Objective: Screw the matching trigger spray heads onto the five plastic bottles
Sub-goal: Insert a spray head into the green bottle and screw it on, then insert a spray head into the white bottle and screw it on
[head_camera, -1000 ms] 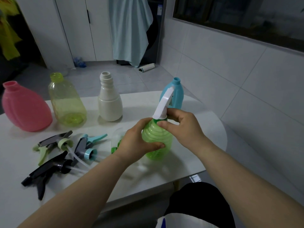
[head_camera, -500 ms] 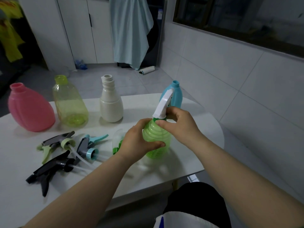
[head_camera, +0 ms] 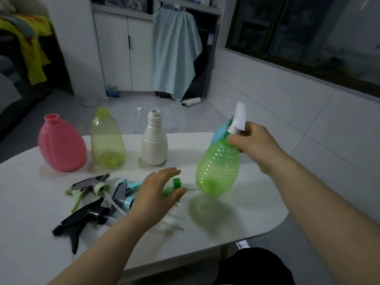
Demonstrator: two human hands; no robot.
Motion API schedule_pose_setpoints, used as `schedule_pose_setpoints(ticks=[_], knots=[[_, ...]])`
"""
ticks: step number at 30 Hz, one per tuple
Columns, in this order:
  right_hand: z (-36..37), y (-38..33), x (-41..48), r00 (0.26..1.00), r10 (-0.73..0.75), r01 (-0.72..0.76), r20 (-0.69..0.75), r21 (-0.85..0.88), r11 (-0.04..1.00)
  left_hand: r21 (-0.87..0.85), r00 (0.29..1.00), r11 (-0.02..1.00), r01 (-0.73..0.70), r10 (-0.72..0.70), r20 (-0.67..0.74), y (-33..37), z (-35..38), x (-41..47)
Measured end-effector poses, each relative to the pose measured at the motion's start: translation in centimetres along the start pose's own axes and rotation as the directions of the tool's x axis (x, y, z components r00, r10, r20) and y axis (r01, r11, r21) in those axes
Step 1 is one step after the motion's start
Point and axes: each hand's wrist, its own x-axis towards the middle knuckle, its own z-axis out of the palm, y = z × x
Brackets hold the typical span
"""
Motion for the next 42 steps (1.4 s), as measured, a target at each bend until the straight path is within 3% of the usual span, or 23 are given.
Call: schedule_pose_setpoints(ticks=[6, 10, 14, 22, 25, 29, 38, 40, 42], knots=[[1.7, -1.1, 4.5, 0.995, -0.032, 0.029, -0.096, -0.033, 0.999, 0.142, 0.988, 0.985, 0.103, -0.085, -0.127, -4.4, -4.8, -2.4], [4.8, -0.2, 7.1, 0.998, -0.015, 0.009, -0.063, -0.099, 0.995, 0.207, 0.975, 0.960, 0.188, -0.157, -0.160, -6.4, -7.2, -3.4], [6.7, 1.1, 8.8, 0.998, 0.031, -0.038, -0.051, -0.124, 0.992, 0.217, 0.978, 0.961, 0.170, -0.137, -0.159, -7.5, -8.5, -3.5], [7.9, 2.8, 10.5, 0.997, 0.072, -0.066, 0.029, -0.164, 0.984, 0.026, 0.940, 0.971, 0.238, -0.224, -0.257, -10.9, -11.3, -4.4], [8.4, 3.0, 10.7, 0.998, 0.057, -0.050, 0.038, -0.167, 0.985, -0.028, 0.932, 0.960, 0.277, -0.276, -0.234, -11.5, -10.9, -4.3], [8.5, 3.3, 10.6, 0.997, 0.060, -0.052, 0.045, -0.172, 0.984, -0.004, 0.915, 0.940, 0.341, -0.333, -0.227, -11.8, -10.5, -4.1], [7.7, 3.6, 9.3, 0.996, 0.066, -0.057, 0.067, -0.131, 0.990, 0.031, 0.921, 0.941, 0.336, -0.321, -0.223, -12.2, -10.4, -4.3], [7.0, 3.6, 8.5, 0.996, 0.084, -0.084, -0.007, -0.174, 0.981, 0.025, 0.920, 0.943, 0.332, -0.318, -0.228, -12.2, -10.4, -4.3], [6.4, 3.4, 7.2, 0.980, 0.032, -0.073, -0.196, -0.201, 0.977, 0.030, 0.924, 0.947, 0.321, -0.306, -0.231, -12.1, -10.3, -4.3]])
